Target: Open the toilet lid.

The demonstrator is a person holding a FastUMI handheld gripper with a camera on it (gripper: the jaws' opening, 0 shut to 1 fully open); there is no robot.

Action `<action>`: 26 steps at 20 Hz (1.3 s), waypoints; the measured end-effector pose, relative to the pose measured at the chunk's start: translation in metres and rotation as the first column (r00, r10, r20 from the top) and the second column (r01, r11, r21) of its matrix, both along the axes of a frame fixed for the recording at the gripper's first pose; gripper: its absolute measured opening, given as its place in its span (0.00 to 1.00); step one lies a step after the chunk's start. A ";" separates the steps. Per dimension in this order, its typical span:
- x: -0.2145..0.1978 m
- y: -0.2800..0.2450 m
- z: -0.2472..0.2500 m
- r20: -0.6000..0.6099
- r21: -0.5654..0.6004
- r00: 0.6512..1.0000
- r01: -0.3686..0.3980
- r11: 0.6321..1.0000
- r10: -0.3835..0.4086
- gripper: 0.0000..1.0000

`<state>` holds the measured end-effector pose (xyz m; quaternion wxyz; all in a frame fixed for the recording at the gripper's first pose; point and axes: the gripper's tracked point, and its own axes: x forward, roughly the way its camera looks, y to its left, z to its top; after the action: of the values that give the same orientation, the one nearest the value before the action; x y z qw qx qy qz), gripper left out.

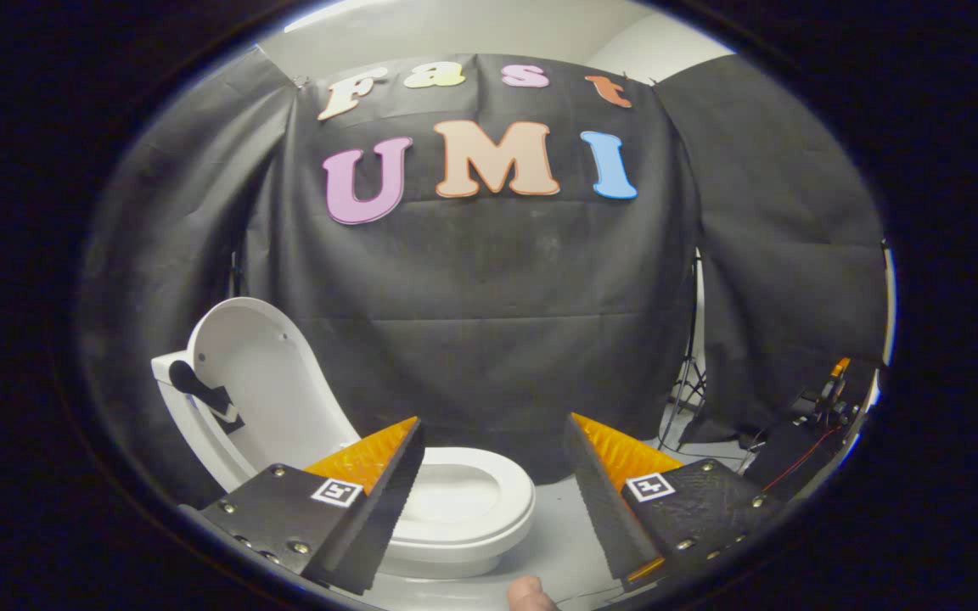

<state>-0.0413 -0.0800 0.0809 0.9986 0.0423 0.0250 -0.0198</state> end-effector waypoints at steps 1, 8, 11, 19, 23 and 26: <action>0.000 -0.005 -0.003 -0.006 -0.001 1.000 0.000 1.000 0.000 0.97; 0.004 -0.032 -0.027 -0.052 -0.026 0.998 0.021 0.999 -0.022 0.97; 0.008 -0.025 -0.024 -0.043 -0.004 0.999 0.016 1.000 -0.016 0.97; 0.013 0.031 -0.008 -0.004 0.012 0.997 -0.075 0.997 0.075 0.97; 0.013 0.050 -0.011 -0.006 -0.014 0.994 -0.106 0.994 0.106 0.97; 0.015 0.062 -0.017 -0.009 0.003 0.992 -0.122 0.992 0.122 0.97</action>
<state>-0.0258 -0.0183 0.0636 0.9978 0.0418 0.0320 0.0413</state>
